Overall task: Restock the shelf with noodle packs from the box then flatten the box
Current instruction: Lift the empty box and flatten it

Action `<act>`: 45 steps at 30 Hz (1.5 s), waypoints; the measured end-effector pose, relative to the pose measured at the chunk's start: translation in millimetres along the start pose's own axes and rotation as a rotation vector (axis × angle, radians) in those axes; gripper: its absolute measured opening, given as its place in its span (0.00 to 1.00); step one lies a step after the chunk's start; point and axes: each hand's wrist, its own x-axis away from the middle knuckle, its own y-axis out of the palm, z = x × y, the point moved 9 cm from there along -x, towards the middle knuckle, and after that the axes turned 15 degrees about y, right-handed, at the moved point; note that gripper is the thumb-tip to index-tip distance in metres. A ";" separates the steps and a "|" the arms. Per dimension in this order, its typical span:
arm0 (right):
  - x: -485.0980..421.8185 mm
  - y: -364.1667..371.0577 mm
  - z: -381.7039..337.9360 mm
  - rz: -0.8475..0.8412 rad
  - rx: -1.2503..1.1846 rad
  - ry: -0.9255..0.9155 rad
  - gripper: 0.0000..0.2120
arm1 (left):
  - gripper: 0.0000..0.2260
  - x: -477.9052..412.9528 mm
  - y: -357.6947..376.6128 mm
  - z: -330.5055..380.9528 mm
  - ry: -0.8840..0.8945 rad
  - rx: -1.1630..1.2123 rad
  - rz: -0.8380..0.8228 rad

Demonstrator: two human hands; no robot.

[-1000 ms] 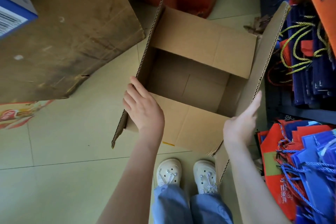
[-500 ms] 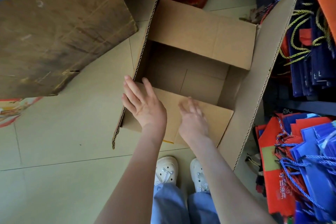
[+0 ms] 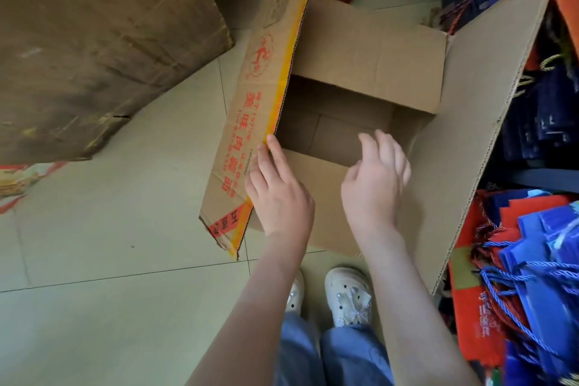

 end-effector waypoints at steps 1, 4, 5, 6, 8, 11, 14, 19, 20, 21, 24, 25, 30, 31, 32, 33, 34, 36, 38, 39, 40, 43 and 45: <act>-3.5 7.7 1.6 -0.077 0.020 0.012 0.26 | 0.31 0.5 0.9 -0.5 -0.005 -0.022 -0.009; -17.1 37.8 -4.1 -0.218 0.117 0.008 0.39 | 0.31 0.1 2.9 -2.1 -0.014 -0.031 -0.028; -26.2 43.1 -12.3 -0.198 0.122 -0.011 0.43 | 0.31 -1.5 1.8 -1.4 -0.011 -0.014 -0.034; -37.1 47.9 -21.2 -0.185 0.119 -0.023 0.45 | 0.30 -3.0 -0.5 -0.4 -0.007 0.009 -0.032; -60.3 60.1 -35.9 -0.223 0.126 -0.017 0.47 | 0.26 -9.0 -8.9 -3.7 -0.012 0.108 0.009; -88.5 88.9 -46.1 -0.369 0.237 -0.009 0.44 | 0.19 -32.6 -23.6 -25.9 0.026 0.309 0.104; -88.8 127.6 -38.5 -0.557 0.406 -0.027 0.39 | 0.18 -57.8 1.1 -26.5 0.281 0.618 -0.153; -71.8 146.4 -19.8 -0.536 0.333 0.019 0.30 | 0.26 -51.5 56.8 -16.5 0.454 0.369 -0.498; -69.3 137.6 -18.3 -0.480 0.299 0.038 0.28 | 0.28 -49.3 67.4 -14.8 0.450 0.309 -0.539; -66.6 127.5 -17.3 -0.437 0.265 0.064 0.27 | 0.30 -47.4 76.5 -12.3 0.443 0.253 -0.583; -52.2 82.9 -30.0 -0.300 0.112 0.045 0.27 | 0.31 -41.3 97.1 -2.7 0.374 0.226 -0.668; -46.6 60.8 -38.7 -0.194 0.047 -0.006 0.28 | 0.30 -40.0 100.8 0.0 0.340 0.247 -0.664; -37.9 -27.7 -6.4 0.249 0.020 0.251 0.42 | 0.29 -37.1 108.1 4.8 0.277 0.211 -0.614; -39.9 -26.6 9.9 0.195 0.007 0.375 0.44 | 0.32 -37.5 105.8 6.2 0.263 0.213 -0.604; -41.7 -21.3 20.3 0.132 -0.003 0.445 0.44 | 0.35 -38.6 102.1 7.5 0.238 0.230 -0.578; -43.9 -13.6 22.3 0.068 -0.015 0.457 0.42 | 0.37 -40.5 97.8 7.4 0.208 0.249 -0.535; -47.0 -2.0 17.9 0.001 -0.036 0.427 0.36 | 0.38 -43.8 93.6 5.7 0.177 0.252 -0.475; -47.3 29.3 3.3 -0.170 -0.081 0.350 0.24 | 0.37 -50.2 84.8 -4.2 0.088 0.197 -0.353; -40.3 64.8 5.2 -0.313 -0.109 0.326 0.21 | 0.39 -52.0 82.9 -26.3 -0.089 0.184 -0.327; -36.9 79.3 15.7 -0.350 -0.138 0.355 0.22 | 0.43 -50.9 85.3 -39.2 -0.189 0.207 -0.357; -34.4 88.8 32.1 -0.349 -0.166 0.409 0.23 | 0.48 -49.7 89.1 -51.9 -0.269 0.223 -0.393; -29.9 98.0 96.6 -0.275 -0.070 0.679 0.39 | 0.59 -50.0 94.4 -77.1 -0.350 0.200 -0.449; -27.5 105.6 131.2 -0.318 -0.086 0.866 0.58 | 0.62 -51.5 97.7 -82.4 -0.354 0.193 -0.439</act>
